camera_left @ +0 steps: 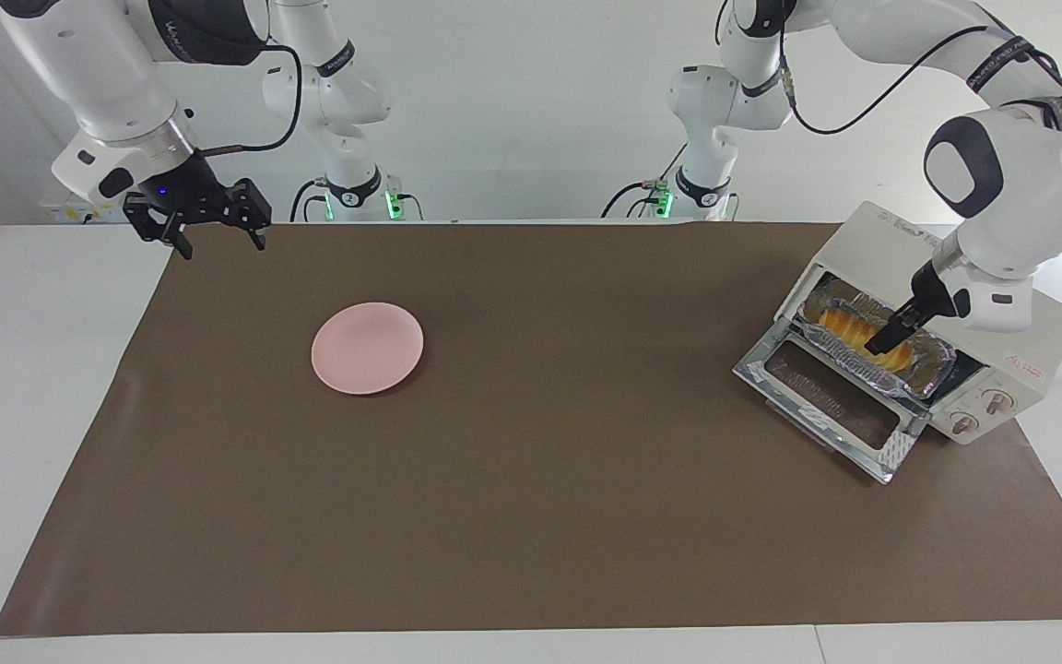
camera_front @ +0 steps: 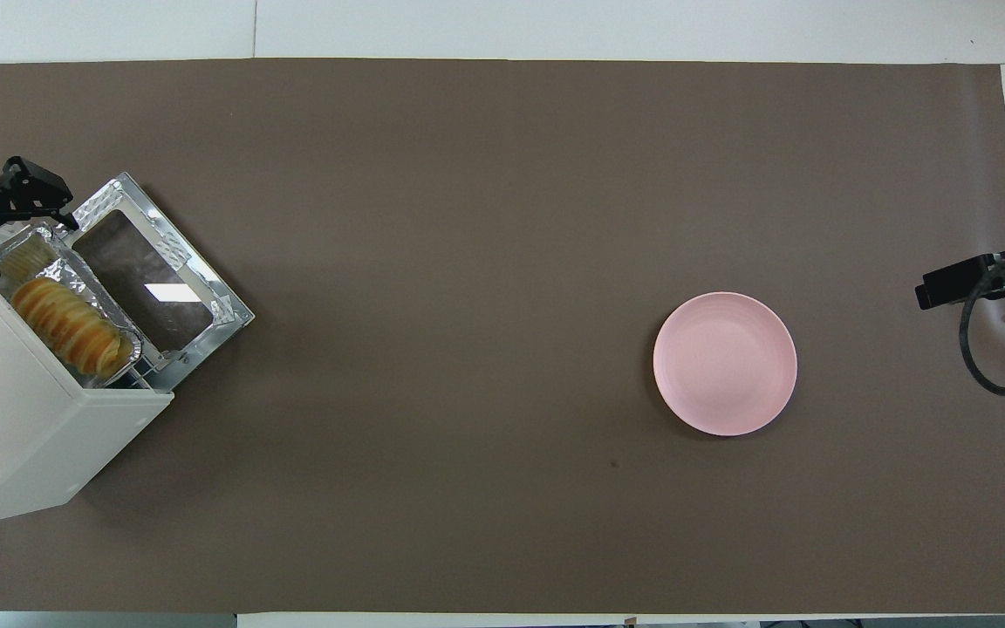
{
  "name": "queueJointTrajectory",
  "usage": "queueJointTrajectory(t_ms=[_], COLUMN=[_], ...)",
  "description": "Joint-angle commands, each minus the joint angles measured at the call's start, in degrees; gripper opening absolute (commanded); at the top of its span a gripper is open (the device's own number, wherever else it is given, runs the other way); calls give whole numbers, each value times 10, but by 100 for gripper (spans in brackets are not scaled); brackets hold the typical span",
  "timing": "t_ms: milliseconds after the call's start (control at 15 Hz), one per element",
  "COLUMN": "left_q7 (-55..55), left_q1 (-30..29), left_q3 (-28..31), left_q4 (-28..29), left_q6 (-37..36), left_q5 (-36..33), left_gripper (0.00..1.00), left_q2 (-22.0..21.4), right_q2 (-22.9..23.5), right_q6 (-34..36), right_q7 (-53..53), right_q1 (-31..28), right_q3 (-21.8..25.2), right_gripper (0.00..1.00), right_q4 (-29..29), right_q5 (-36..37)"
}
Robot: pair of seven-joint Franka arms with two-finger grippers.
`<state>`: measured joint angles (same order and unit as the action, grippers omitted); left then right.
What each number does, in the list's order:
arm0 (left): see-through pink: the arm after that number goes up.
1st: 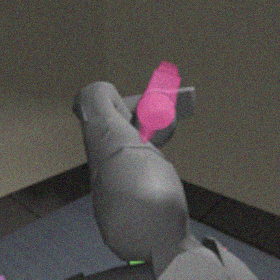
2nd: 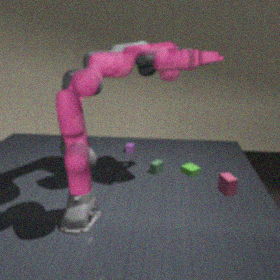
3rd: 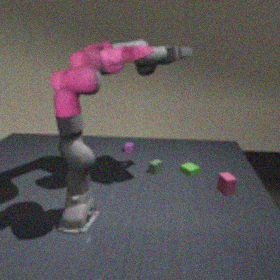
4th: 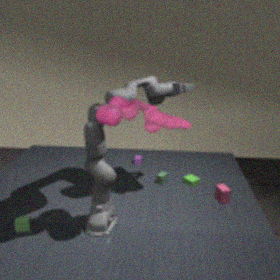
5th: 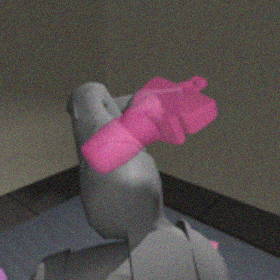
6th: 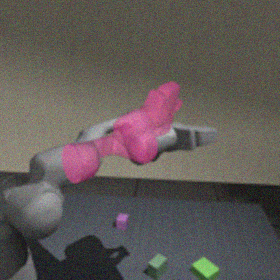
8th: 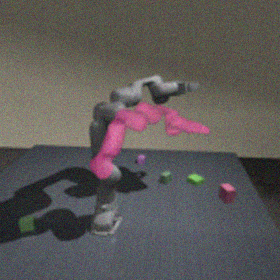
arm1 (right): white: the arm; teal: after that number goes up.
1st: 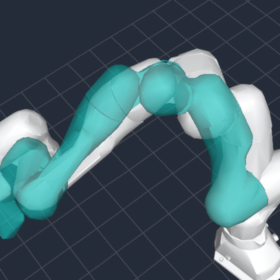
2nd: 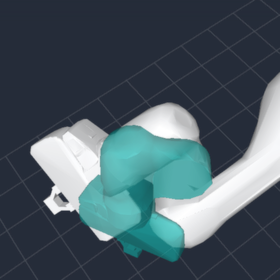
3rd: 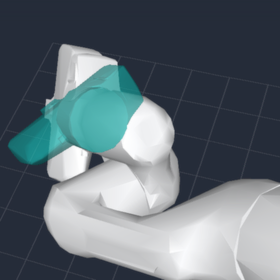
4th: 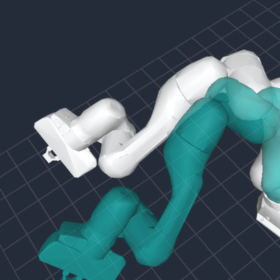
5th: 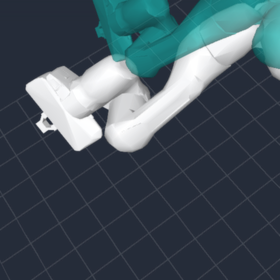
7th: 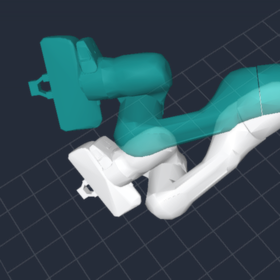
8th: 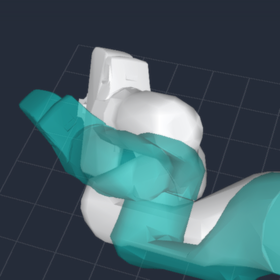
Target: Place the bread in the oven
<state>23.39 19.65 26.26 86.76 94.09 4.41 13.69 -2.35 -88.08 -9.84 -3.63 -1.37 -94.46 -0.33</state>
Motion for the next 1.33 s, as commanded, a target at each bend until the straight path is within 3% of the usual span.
queueJointTrajectory(t_ms=[0,400,667,1000,1067,1133,1267], left_q7=[-57,-171,-176,-176,-176,-177,-179], left_q1=[0,-8,3,13,2,-44,-182], left_q3=[0,1,-4,-4,-16,-57,-214], left_q4=[5,27,22,18,17,17,15], left_q6=[-16,-65,-13,-36,-38,-44,-60], left_q5=[2,0,-4,-5,-7,-8,-12], left_gripper=[100,100,100,100,100,100,100], left_q2=[-57,-153,-146,-141,-138,-140,-138], right_q2=[-5,-5,-5,-5,-5,-5,-5], right_q6=[5,5,5,5,5,5,5], right_q7=[4,4,4,4,4,4,4], right_q1=[-3,-3,-3,-3,-3,-3,-3], right_q3=[-2,-2,-2,-2,-2,-2,-2], right_gripper=[100,100,100,100,100,100,100], right_q4=[-3,-3,-2,-3,-3,-3,-3], right_q5=[3,4,4,3,3,3,4])
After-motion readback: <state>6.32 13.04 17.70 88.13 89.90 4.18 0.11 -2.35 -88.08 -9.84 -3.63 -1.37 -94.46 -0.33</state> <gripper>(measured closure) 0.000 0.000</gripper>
